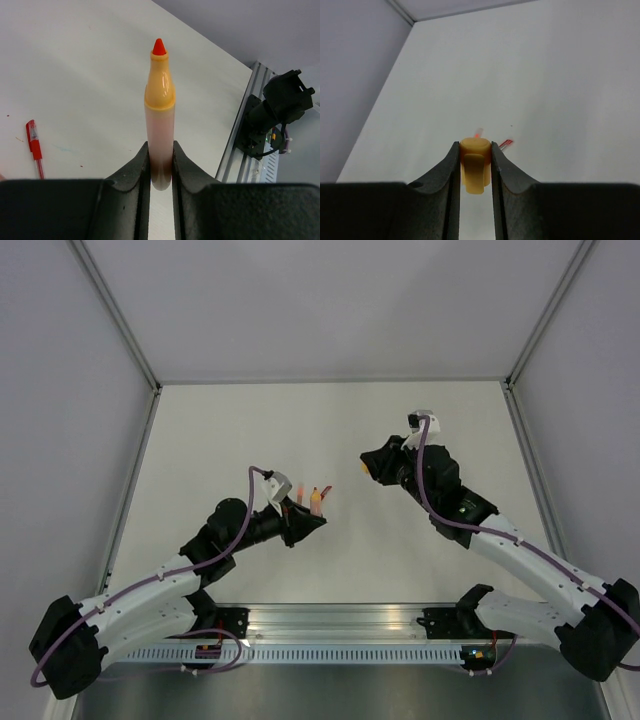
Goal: Insert the pens into the pen caps
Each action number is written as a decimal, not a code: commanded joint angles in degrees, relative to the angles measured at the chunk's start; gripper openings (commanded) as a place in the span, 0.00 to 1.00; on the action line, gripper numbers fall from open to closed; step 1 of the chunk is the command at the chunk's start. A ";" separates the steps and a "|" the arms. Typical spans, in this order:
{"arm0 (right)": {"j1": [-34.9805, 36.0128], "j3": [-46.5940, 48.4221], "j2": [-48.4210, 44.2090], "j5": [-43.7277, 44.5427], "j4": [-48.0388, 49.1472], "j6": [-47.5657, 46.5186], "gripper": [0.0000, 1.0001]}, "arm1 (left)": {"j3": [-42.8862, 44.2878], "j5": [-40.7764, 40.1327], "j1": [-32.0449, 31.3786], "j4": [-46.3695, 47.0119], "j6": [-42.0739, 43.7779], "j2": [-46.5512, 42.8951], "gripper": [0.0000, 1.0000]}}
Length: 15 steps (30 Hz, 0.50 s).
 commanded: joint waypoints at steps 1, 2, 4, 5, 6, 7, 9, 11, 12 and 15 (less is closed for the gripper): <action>6.36 1.88 -0.83 8.62 7.41 -1.58 0.00 | 2.40 1.08 -0.23 3.02 -2.37 0.51 0.02; 9.68 2.76 -0.39 10.63 7.41 -1.93 0.00 | 2.40 0.99 -0.23 3.02 -2.45 0.68 0.02; 13.48 5.21 0.22 13.10 7.50 -3.59 0.00 | 2.40 1.16 -0.23 3.28 -2.63 0.77 0.02; 17.24 6.10 1.01 14.50 7.58 -4.30 0.00 | 2.40 1.34 -0.23 3.46 -2.72 0.86 0.02; 19.10 7.59 1.45 17.21 7.67 -5.00 0.00 | 2.40 1.51 -0.23 3.55 -2.89 0.77 0.02; 20.69 8.21 1.89 18.55 7.76 -5.71 0.00 | 2.40 1.60 -0.23 3.64 -2.98 0.77 0.02; 24.82 9.88 3.12 21.88 8.11 -7.64 0.00 | 2.40 1.69 -0.31 3.81 -3.16 0.86 0.02; 27.29 10.94 4.18 23.47 8.55 -9.05 0.00 | 2.40 2.22 -0.23 4.08 -3.25 0.77 0.02; 27.82 11.99 4.62 24.35 8.55 -9.23 0.00 | 2.31 2.39 -0.23 4.16 -3.51 0.77 0.02; 28.79 13.57 6.11 24.71 8.03 -9.84 0.00 | 2.31 2.57 -0.23 4.17 -3.60 0.51 0.02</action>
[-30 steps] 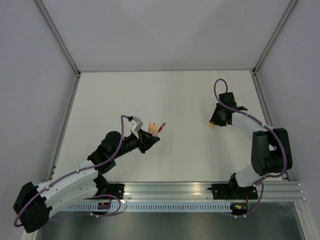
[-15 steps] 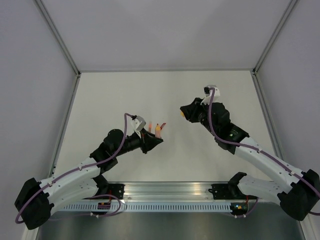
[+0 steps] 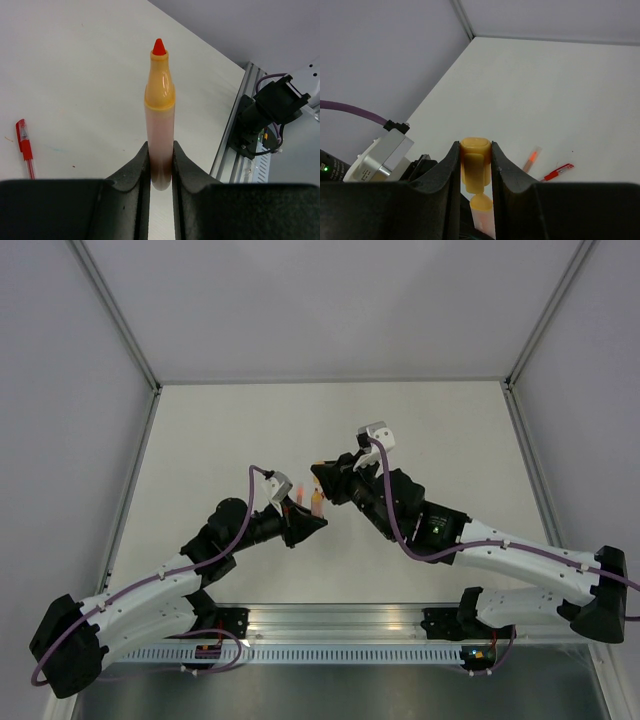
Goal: Insert the pens into the pen caps
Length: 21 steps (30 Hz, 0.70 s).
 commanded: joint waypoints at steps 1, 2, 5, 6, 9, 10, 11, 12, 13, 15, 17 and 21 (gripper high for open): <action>1.20 4.07 1.81 4.89 1.92 -2.65 0.00 | 2.20 1.39 -0.23 3.36 -1.83 -0.32 0.02; 1.56 4.34 2.16 5.41 1.84 -3.18 0.00 | 2.11 1.39 -0.23 3.36 -1.83 -0.67 0.02; 3.05 4.69 2.95 6.91 1.93 -4.06 0.00 | 2.02 1.30 -0.31 3.36 -1.83 -1.29 0.02; 3.32 4.95 3.13 7.34 1.75 -4.41 0.00 | 1.94 1.30 -0.23 3.27 -2.00 -1.55 0.02; 3.85 5.22 3.57 7.70 1.40 -4.33 0.00 | 2.02 1.21 -0.31 3.18 -2.09 -1.81 0.02; 4.37 5.13 3.57 7.79 1.40 -4.33 0.00 | 2.02 1.13 -0.23 3.18 -2.18 -1.82 0.02; 4.64 4.96 3.57 8.05 1.40 -4.33 0.00 | 2.02 1.04 -0.31 3.09 -2.18 -1.82 0.02; 5.07 4.87 3.48 8.66 1.40 -4.33 0.00 | 2.02 0.86 -0.31 3.01 -2.27 -1.82 0.02; 6.03 4.87 3.48 9.28 1.31 -4.67 0.00 | 2.02 0.69 -0.31 3.00 -2.27 -1.90 0.02; 6.74 4.87 3.83 11.04 0.70 -5.20 0.00 | 1.94 0.69 -0.23 2.92 -2.27 -2.17 0.02; 7.62 4.78 4.71 11.65 0.00 -5.55 0.00 | 1.93 0.51 -0.31 2.92 -2.27 -2.43 0.02; 9.38 4.08 5.33 16.38 -0.62 -6.61 0.00 | 1.67 -0.10 -0.23 2.74 -2.36 -3.22 0.02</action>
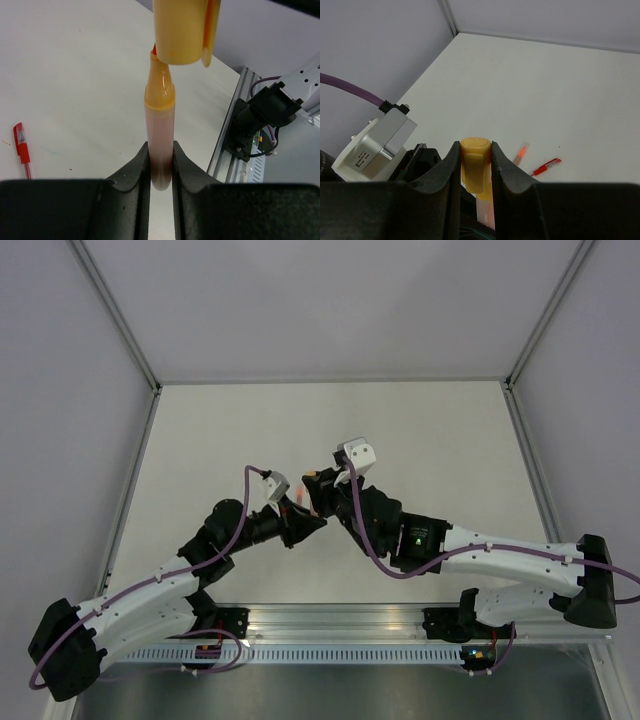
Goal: Insert the pens into the pen caps
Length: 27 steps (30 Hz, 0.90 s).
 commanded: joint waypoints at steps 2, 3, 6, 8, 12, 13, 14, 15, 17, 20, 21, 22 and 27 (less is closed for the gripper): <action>1.52 0.78 0.78 5.89 -0.41 -2.11 0.00 | 1.49 -0.04 -0.29 2.63 -1.39 -2.39 0.02; 1.60 0.25 0.78 6.68 -0.32 -2.28 0.00 | 1.32 -0.21 -0.29 2.63 -1.31 -2.57 0.02; 1.60 -0.72 0.78 7.38 0.47 -3.16 0.00 | 1.06 -0.39 -0.29 2.72 -1.48 -3.01 0.02; 1.52 -1.16 0.69 8.44 1.17 -3.69 0.00 | 0.97 -0.30 -0.20 2.81 -1.48 -3.10 0.02; 1.52 -1.42 0.61 7.31 1.44 -3.87 0.00 | 1.14 -0.48 -0.29 2.72 -1.39 -3.01 0.02; 1.69 -1.60 0.61 6.43 1.88 -3.69 0.00 | 1.14 -0.48 -0.29 2.72 -1.39 -3.01 0.02; 1.69 -1.77 0.78 6.16 1.88 -3.52 0.00 | 1.06 -0.30 -0.21 2.81 -1.39 -3.10 0.02; 1.78 -1.86 1.48 6.07 1.88 -3.43 0.00 | 0.88 -0.04 -0.20 3.24 -1.31 -3.18 0.02; 2.04 -2.04 2.19 5.98 2.05 -3.25 0.00 | 0.88 -0.04 -0.29 3.34 -1.39 -3.27 0.02; 2.39 -2.56 3.33 5.81 2.58 -2.20 0.00 | 0.88 -0.39 -0.29 3.07 -1.31 -3.36 0.02; 2.74 -2.91 3.77 6.50 2.84 -1.94 0.00 | 0.88 -0.48 -0.29 3.16 -1.22 -3.36 0.02; 3.01 -3.27 3.77 6.77 3.46 -1.93 0.00 | 0.88 -0.30 -0.21 3.25 -1.22 -3.36 0.02; 3.10 -4.15 3.95 9.66 6.01 -2.63 0.00 | 0.88 -0.13 -0.20 3.34 -1.22 -3.19 0.02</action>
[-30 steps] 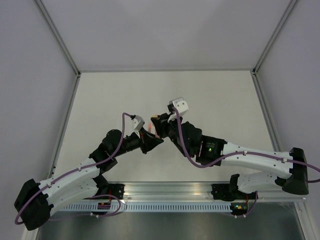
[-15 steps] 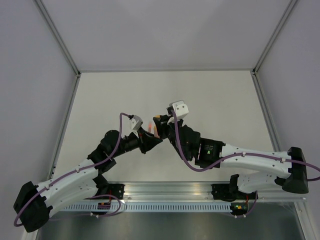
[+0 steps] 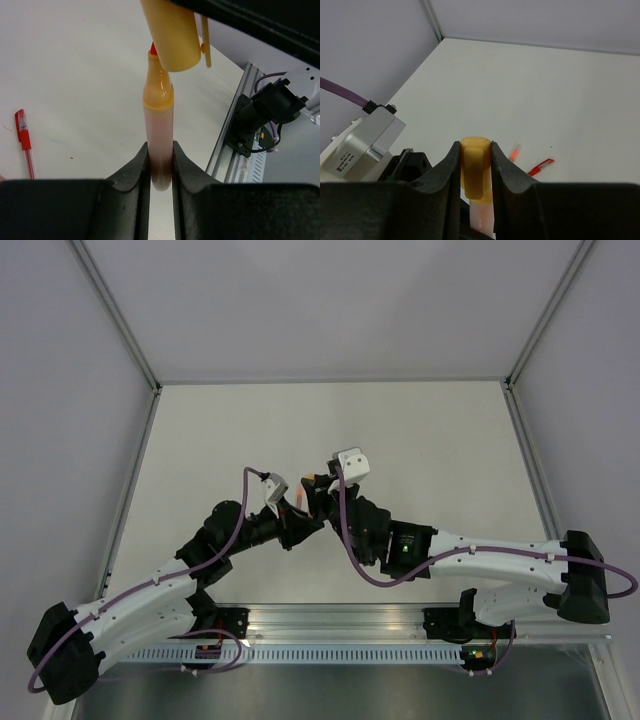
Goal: Insert the pens into the pen caps
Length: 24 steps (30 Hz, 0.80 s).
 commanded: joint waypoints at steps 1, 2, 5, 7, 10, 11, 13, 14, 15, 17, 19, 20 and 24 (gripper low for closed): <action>0.50 -1.07 1.04 2.61 -0.35 -0.49 0.00 | 1.47 0.49 -0.23 6.57 -0.69 -1.41 0.02; 0.50 -0.54 0.87 2.79 -0.44 -0.76 0.00 | 1.47 0.48 -0.23 6.57 -0.69 -1.15 0.02; 0.59 0.69 0.07 3.40 -0.70 -1.55 0.00 | 1.47 0.40 -0.31 6.57 -0.78 -1.15 0.02; 0.58 1.31 -0.28 3.49 -1.05 -1.81 0.00 | 1.47 0.48 -0.23 6.48 -0.78 -1.15 0.02; 0.58 2.10 -0.89 4.37 -1.23 -2.34 0.00 | 1.47 0.31 -0.31 6.48 -0.69 -0.98 0.02; 0.59 2.36 -1.07 4.63 -1.23 -2.52 0.00 | 1.47 0.40 -0.31 6.48 -0.69 -0.98 0.02; 0.59 2.63 -1.33 4.64 -1.23 -3.13 0.00 | 1.56 0.40 -0.23 6.48 -0.69 -0.89 0.02; 0.59 3.06 -1.42 4.81 -1.32 -3.22 0.00 | 1.56 0.40 -0.23 6.48 -0.69 -0.89 0.02; 0.59 3.33 -1.42 4.81 -1.58 -3.31 0.00 | 1.56 0.40 -0.23 6.48 -0.69 -0.80 0.02; 0.58 3.94 -1.16 4.90 -1.75 -3.84 0.00 | 1.56 0.48 -0.31 6.48 -0.78 -0.62 0.02; 0.50 4.47 -1.07 4.90 -1.93 -3.92 0.00 | 1.56 0.48 -0.31 6.57 -0.78 -0.62 0.02; 0.50 4.56 -1.07 5.07 -1.84 -4.10 0.00 | 1.56 0.40 -0.23 6.57 -0.78 -0.62 0.02; 0.59 4.91 -1.07 5.08 -1.49 -4.36 0.00 | 1.56 0.40 -0.31 6.57 -0.78 -0.45 0.02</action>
